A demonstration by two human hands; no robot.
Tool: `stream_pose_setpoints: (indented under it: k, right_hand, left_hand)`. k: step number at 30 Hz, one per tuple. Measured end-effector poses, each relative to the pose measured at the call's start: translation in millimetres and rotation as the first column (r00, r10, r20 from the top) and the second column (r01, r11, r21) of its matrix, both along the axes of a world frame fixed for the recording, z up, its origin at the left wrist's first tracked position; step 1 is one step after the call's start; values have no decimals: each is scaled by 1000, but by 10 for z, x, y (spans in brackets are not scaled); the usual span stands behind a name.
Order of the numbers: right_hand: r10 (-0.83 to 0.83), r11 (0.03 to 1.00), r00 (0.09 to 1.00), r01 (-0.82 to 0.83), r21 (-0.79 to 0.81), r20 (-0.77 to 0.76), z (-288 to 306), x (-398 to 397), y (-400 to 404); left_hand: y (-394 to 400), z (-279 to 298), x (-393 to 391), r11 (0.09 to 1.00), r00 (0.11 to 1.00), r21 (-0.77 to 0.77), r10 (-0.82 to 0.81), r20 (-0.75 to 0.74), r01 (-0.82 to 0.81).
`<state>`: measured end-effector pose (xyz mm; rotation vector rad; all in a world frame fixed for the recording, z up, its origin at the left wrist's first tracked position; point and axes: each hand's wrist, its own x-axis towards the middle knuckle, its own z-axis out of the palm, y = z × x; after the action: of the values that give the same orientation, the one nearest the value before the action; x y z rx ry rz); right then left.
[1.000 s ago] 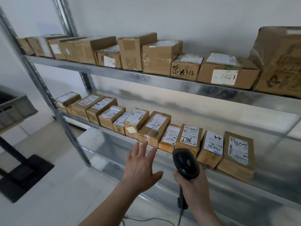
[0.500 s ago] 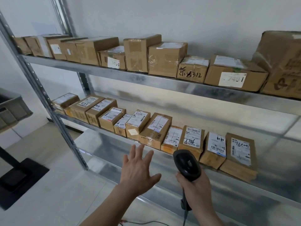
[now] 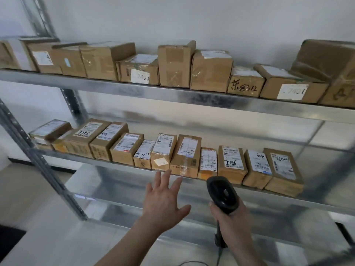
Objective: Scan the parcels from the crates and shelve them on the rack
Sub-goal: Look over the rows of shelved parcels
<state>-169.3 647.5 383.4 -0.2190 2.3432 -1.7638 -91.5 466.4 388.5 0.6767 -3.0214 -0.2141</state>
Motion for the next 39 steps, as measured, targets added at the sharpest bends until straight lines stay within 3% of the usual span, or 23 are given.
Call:
stream_pose_setpoints:
  k: [14, 26, 39]
  right_hand:
    - [-194, 981, 981, 194, 26, 16, -225, 456, -386]
    - [-140, 985, 990, 137, 108, 23, -311, 374, -384]
    - [-54, 996, 995, 49, 71, 82, -321, 11, -66]
  left_hand:
    - [-427, -143, 209, 990, 990, 16, -142, -4, 142]
    - [-421, -169, 194, 994, 994, 32, -104, 37, 103]
    - [-14, -246, -146, 999, 994, 38, -24, 106, 21]
